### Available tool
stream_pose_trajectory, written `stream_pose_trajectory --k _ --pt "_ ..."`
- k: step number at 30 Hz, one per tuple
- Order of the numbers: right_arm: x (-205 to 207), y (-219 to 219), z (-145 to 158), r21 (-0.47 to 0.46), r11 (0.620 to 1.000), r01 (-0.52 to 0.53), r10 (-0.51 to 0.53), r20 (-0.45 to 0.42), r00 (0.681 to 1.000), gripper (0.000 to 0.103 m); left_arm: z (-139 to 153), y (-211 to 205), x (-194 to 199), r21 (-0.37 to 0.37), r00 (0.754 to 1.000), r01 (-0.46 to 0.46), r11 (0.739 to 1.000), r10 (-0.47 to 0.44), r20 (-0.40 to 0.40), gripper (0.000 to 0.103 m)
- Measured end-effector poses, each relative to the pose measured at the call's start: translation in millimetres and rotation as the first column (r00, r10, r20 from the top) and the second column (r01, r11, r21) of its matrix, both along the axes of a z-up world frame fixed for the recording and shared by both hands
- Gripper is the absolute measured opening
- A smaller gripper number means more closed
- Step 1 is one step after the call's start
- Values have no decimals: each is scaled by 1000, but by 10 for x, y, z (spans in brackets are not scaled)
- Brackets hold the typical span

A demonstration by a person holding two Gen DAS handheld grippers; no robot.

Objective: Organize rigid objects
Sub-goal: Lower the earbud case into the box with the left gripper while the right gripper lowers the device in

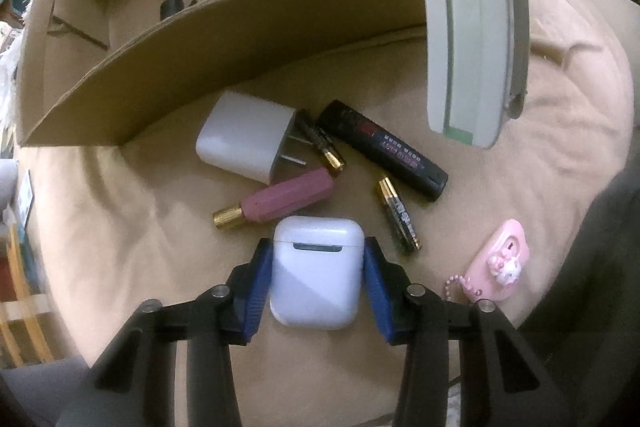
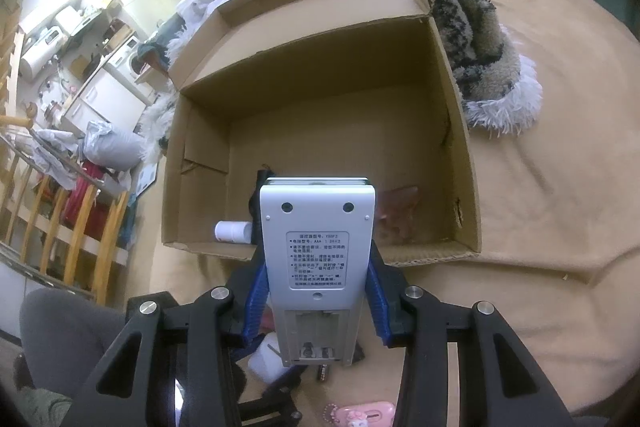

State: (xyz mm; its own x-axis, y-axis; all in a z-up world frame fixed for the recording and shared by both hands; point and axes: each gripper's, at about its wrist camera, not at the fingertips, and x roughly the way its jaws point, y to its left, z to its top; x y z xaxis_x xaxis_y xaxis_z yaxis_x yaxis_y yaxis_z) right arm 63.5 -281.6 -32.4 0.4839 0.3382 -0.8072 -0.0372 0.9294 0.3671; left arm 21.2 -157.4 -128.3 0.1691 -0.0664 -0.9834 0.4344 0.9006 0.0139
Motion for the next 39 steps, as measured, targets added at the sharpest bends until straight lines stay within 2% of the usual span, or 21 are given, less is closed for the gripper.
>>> stream_pose_trajectory --k 5,12,17,22,28,34,39 --pt "7 13 -10 -7 1000 -4 4 -4 1000 45 104 93 -26 -7 1000 -25 1000 25 15 41" --pt "8 10 -33 -15 1000 2 -2 -12 1000 45 319 496 -115 -41 995 -97 994 98 35 41" --pt "-10 9 -11 -16 1000 6 -6 -5 1000 45 636 781 -159 -72 982 -155 985 162 99 41" --pt "-41 21 74 -18 1000 6 -6 37 999 45 990 961 -135 -123 954 -212 970 233 190 41" --pt "-12 -12 284 6 1000 12 -12 84 996 45 1399 1014 327 -161 927 -247 956 281 248 41" --pt "198 13 502 -1 1000 13 -13 127 992 45 1529 915 715 -188 900 -267 945 314 303 41" --pt "492 -4 530 -10 999 46 -45 142 989 45 1537 761 1044 -168 885 -252 953 297 358 41"
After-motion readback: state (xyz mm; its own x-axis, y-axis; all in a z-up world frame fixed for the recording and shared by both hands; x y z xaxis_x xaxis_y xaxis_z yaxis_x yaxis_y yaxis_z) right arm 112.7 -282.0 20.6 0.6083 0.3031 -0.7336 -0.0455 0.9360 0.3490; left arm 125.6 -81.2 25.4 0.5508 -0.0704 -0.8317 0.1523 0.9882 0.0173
